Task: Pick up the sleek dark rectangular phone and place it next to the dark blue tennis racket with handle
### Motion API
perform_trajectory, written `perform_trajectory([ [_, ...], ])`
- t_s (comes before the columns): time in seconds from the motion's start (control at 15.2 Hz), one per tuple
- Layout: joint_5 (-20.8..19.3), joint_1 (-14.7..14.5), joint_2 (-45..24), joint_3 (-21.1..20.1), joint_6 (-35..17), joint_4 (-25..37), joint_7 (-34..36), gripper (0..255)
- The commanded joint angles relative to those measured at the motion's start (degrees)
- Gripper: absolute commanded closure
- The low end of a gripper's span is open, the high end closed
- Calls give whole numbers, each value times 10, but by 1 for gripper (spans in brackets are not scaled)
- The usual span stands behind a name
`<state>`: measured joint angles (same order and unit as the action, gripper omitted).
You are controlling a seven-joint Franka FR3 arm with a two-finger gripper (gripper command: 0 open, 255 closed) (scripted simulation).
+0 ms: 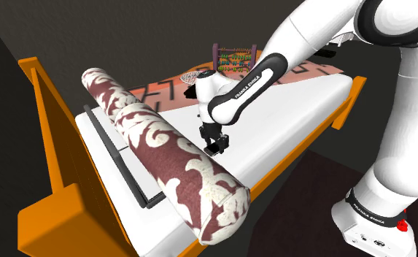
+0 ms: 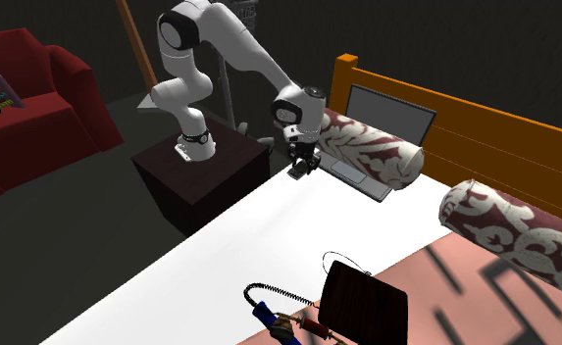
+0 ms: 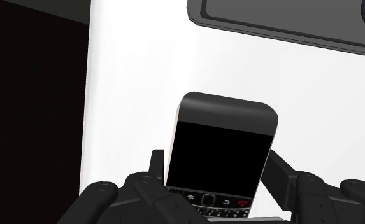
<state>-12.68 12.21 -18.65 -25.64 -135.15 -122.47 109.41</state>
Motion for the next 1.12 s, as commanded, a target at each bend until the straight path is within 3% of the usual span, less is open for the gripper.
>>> perform_trajectory([
  [0.0, 9, 4, 14, -5, 13, 0, -6, 255],
  [0.86, 57, 17, 83, -22, 98, 25, -39, 255],
  [1.06, 51, 29, 70, -10, 106, 46, -61, 255],
])
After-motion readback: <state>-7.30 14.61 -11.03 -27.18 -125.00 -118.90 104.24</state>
